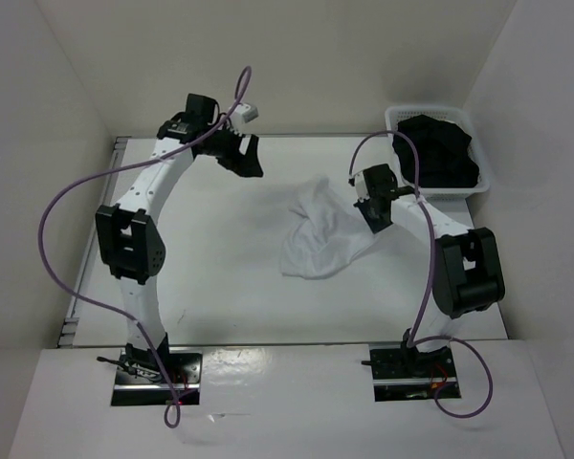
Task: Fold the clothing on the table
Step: Flatten the skirt out
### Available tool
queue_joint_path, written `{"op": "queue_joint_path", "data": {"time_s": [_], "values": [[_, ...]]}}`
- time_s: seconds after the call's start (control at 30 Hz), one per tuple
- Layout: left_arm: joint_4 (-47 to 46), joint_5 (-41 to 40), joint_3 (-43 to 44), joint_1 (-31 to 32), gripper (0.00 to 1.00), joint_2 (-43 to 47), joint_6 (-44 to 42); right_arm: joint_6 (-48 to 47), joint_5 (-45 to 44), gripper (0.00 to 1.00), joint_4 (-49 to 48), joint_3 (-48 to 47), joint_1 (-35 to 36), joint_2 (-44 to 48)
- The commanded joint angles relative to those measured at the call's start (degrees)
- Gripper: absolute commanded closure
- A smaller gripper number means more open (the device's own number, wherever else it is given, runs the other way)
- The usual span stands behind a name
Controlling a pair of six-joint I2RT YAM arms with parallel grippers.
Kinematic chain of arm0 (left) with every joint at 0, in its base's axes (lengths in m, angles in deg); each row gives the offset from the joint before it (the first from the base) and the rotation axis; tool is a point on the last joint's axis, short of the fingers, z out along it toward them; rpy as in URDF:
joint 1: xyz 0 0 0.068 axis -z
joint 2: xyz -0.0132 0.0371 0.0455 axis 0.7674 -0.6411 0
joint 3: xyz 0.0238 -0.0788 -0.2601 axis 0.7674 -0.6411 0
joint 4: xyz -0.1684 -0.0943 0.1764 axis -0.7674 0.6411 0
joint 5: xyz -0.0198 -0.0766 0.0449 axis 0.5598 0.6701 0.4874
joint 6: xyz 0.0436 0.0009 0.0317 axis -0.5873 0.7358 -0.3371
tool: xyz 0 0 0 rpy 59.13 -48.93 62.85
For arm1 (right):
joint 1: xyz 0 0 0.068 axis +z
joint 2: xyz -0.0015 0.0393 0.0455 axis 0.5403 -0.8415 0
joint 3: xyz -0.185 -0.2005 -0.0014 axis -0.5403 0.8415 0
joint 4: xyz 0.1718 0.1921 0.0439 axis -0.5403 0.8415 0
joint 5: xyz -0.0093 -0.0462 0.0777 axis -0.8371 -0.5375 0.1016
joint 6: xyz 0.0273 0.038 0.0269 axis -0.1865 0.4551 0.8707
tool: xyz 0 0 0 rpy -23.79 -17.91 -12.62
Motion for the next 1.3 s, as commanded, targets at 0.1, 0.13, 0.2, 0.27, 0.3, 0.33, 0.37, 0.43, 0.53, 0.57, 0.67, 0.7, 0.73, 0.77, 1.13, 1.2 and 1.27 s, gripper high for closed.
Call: {"op": "queue_joint_path", "data": {"time_s": [0.1, 0.13, 0.2, 0.27, 0.3, 0.33, 0.37, 0.43, 0.53, 0.57, 0.67, 0.7, 0.73, 0.77, 1.13, 1.2, 1.27], "values": [[-0.59, 4.35, 9.01, 6.10, 0.12, -11.18, 0.93, -0.16, 3.27, 1.00, 1.53, 2.02, -0.92, 5.99], [-1.56, 4.35, 9.01, 6.90, 0.12, -12.15, 0.93, -0.16, 4.41, 1.00, 2.05, 2.03, -0.93, 5.99], [-2.09, 4.87, 10.41, 8.31, 0.14, -14.78, 0.32, -0.68, 4.95, 1.00, 2.06, 2.03, -1.55, 6.60], [-2.62, 5.58, 11.56, 10.15, 0.14, -16.46, -0.21, -0.68, 5.74, 1.00, 2.58, 2.55, -1.55, 6.61], [-3.23, 5.58, 12.69, 10.77, 0.14, -18.04, -0.21, -0.68, 6.61, 1.00, 3.11, 2.55, -1.55, 7.13], [-3.24, 5.58, 12.70, 11.30, 0.14, -18.75, -0.21, -0.68, 6.62, 1.00, 3.11, 2.55, -1.55, 7.14], [-4.02, 4.79, 13.40, 12.26, 0.14, -19.36, -0.21, -0.68, 7.49, 1.00, 3.11, 2.55, -1.55, 7.66], [-4.55, 3.30, 14.02, 13.14, 0.14, -21.12, 0.40, -0.68, 8.63, 1.00, 3.64, 2.55, -1.55, 7.66], [-6.22, 2.15, 12.28, 14.81, 0.14, -21.83, 1.54, -0.68, 8.64, 1.00, 3.64, 2.55, -1.55, 7.66], [-8.57, 2.15, 11.05, 15.60, 0.14, -21.83, 2.59, -0.68, 9.16, 1.00, 3.64, 2.55, -1.55, 7.66], [-12.45, 0.31, 8.49, 17.18, 0.15, -20.69, 4.79, -0.68, 9.77, 1.00, 3.64, 3.08, -1.55, 7.66], [-13.34, -0.83, 7.96, 17.19, 0.15, -20.69, 6.19, -0.68, 9.78, 1.00, 3.64, 3.08, -1.55, 7.66], [-14.30, -1.45, 7.96, 17.80, 0.15, -20.17, 7.08, -0.68, 9.78, 1.00, 3.64, 3.08, -1.55, 7.66], [-15.96, -1.98, 7.96, 18.33, 0.15, -20.16, 7.87, -0.68, 10.39, 1.00, 3.64, 3.08, -1.55, 7.66], [-15.72, -22.07, 4.02, 23.87, 0.24, -26.06, 21.14, -0.68, 10.39, 1.00, 4.69, 3.08, -1.55, 9.77], [-14.23, -27.61, -1.78, 23.87, 0.24, -23.43, 23.69, -0.68, 10.39, 1.00, 4.69, 3.08, -1.55, 10.39], [-12.74, -30.10, -6.43, 23.35, 0.24, -21.84, 25.01, -0.68, 10.39, 1.00, 4.17, 3.08, -1.55, 10.91]]}}
